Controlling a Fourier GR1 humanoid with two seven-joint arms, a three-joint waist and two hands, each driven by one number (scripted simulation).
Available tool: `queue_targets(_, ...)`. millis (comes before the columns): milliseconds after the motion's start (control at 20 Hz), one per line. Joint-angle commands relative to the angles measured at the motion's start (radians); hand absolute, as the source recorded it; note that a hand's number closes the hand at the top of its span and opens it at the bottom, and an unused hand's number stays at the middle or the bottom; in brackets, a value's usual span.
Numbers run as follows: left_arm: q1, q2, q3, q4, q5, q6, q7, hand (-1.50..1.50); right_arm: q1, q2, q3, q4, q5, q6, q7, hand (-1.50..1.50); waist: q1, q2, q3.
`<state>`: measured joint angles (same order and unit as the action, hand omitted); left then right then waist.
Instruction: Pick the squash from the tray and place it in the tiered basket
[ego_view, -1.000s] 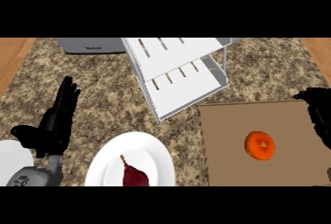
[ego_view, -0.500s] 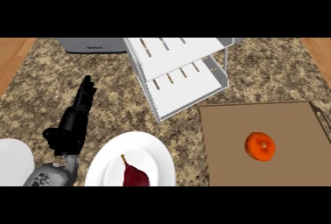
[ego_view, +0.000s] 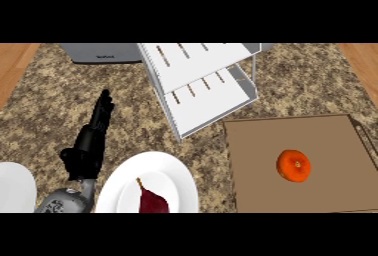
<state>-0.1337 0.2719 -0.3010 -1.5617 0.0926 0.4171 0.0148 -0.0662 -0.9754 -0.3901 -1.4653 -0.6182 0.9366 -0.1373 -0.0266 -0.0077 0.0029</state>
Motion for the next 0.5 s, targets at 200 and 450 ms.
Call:
queue_targets(200,-0.034,0.005,0.013,-0.013,-0.006,-0.003,0.043,0.0,0.033,-0.027,-0.04,-0.372,0.411,-0.023,-0.046,-1.5,0.002,0.001,-0.001)
queue_targets(450,0.024,-0.015,0.012,0.01,-0.021,-0.03,-0.042,0.0,0.117,0.1,0.029,-0.517,0.603,-0.071,-0.045,-1.5,0.02,0.006,-0.002)
